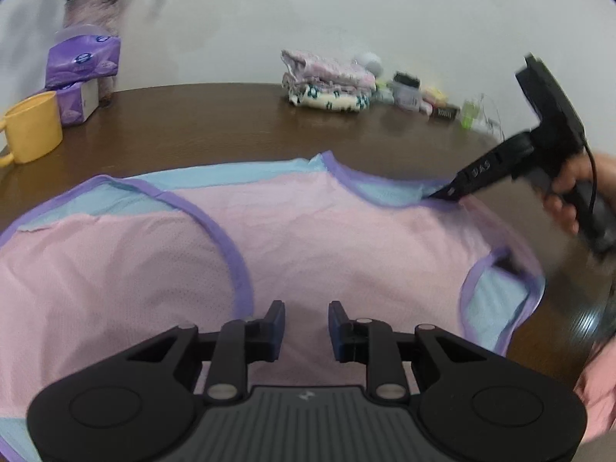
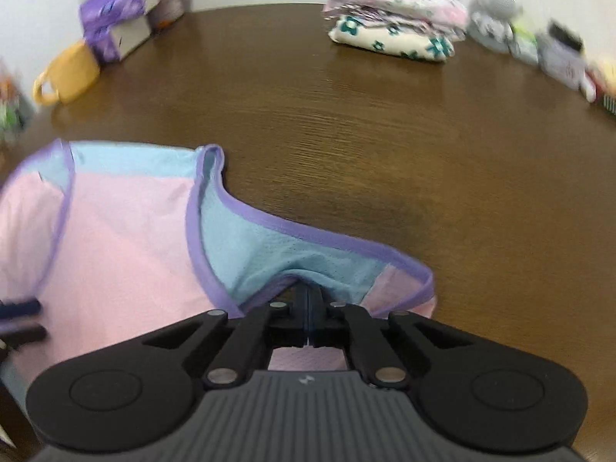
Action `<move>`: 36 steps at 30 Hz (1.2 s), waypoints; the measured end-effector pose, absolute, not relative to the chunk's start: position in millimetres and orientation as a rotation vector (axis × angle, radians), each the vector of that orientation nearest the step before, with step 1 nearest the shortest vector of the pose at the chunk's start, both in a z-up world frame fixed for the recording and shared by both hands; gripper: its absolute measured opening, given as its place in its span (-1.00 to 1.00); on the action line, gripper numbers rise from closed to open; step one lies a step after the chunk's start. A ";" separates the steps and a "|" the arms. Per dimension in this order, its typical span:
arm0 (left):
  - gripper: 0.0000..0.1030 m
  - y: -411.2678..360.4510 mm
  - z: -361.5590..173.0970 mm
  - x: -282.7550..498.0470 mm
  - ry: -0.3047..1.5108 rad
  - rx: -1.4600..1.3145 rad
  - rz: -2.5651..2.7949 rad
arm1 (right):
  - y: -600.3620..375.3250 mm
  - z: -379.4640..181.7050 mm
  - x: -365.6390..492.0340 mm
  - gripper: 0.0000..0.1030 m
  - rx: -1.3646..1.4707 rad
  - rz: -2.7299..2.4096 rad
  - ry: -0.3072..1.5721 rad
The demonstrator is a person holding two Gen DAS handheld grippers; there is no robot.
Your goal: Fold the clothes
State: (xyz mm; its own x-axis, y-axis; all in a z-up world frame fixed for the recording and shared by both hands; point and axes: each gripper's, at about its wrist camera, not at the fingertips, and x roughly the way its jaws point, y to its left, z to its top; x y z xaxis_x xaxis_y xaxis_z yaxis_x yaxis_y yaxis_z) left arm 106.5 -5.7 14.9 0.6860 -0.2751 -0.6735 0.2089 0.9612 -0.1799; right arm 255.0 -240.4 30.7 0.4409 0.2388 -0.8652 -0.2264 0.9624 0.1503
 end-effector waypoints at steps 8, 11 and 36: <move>-0.39 -69.6 31.8 144.4 0.766 -0.145 -0.292 | -232.8 33.7 260.6 -0.65 0.028 0.314 1.076; -0.39 -96.7 28.4 165.2 0.816 -0.151 -0.298 | -230.5 31.4 265.4 -0.61 0.021 0.311 1.087; -0.45 -130.4 8.6 209.9 0.829 -0.198 -0.110 | -230.6 29.8 252.8 -0.90 -0.126 0.427 1.034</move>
